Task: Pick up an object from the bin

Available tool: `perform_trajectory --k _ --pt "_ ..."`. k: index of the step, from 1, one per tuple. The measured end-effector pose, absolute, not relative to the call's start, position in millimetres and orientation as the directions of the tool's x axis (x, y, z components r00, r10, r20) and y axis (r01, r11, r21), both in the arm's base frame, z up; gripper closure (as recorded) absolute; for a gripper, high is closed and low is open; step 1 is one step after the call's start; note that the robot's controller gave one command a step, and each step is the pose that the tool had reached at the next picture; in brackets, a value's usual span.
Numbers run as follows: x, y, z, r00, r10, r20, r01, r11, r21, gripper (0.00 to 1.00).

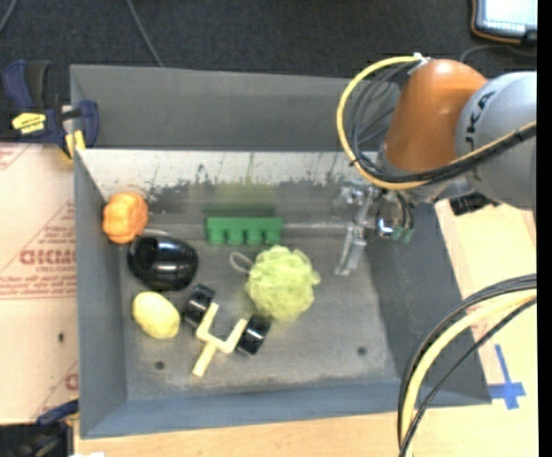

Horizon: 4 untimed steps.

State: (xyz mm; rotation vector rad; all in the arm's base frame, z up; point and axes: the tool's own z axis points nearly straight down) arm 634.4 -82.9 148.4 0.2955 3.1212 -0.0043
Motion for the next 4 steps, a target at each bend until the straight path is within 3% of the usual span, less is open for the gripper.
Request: perform_trajectory --k 1,3,4 --pt "635.6 -67 129 -0.996 -0.089 -0.005 -0.089 0.996 -0.004 0.0" --pt "634.7 -37 88 -0.989 0.148 -0.008 0.148 0.989 -0.002 0.0" --pt "634.1 -9 79 -1.0 0.006 -0.01 0.006 1.0 -0.006 0.0"
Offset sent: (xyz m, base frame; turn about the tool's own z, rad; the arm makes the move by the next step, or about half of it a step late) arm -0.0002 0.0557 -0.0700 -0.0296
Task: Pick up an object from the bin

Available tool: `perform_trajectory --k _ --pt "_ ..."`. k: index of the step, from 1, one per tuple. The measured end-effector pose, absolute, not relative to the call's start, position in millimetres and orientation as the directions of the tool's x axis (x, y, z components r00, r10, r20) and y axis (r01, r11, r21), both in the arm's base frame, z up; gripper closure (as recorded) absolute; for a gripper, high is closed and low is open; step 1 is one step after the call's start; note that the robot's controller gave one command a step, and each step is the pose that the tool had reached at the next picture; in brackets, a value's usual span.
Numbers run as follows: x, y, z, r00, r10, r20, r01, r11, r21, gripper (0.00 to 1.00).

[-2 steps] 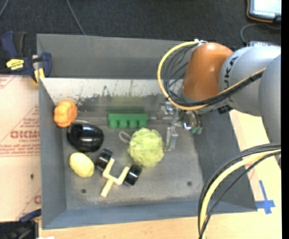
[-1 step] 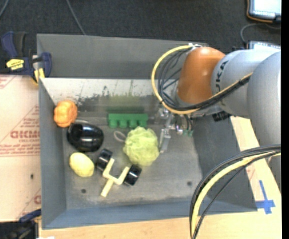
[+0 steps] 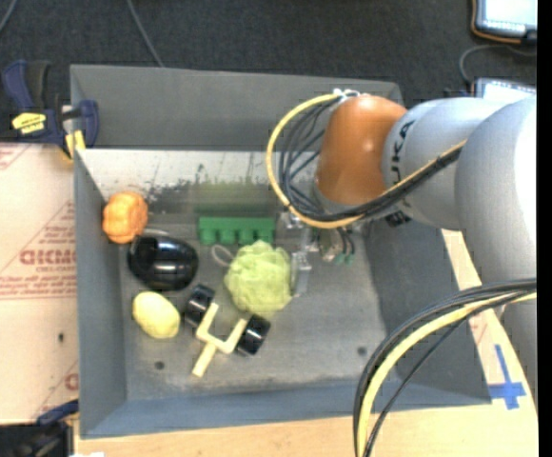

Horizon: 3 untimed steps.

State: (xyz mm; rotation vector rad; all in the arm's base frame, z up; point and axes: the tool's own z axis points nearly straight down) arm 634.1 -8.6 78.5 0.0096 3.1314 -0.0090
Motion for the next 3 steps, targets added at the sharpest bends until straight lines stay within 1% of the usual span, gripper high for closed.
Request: perform_trajectory --k 1,2,3 --pt "612.3 30 73 -1.0 0.025 -0.011 0.025 1.0 -0.003 0.0" --pt "616.5 53 71 -1.0 -0.016 -0.013 -0.016 1.0 -0.006 0.0" --pt "603.5 67 72 -0.988 -0.155 -0.015 -0.155 0.988 -0.007 0.0"
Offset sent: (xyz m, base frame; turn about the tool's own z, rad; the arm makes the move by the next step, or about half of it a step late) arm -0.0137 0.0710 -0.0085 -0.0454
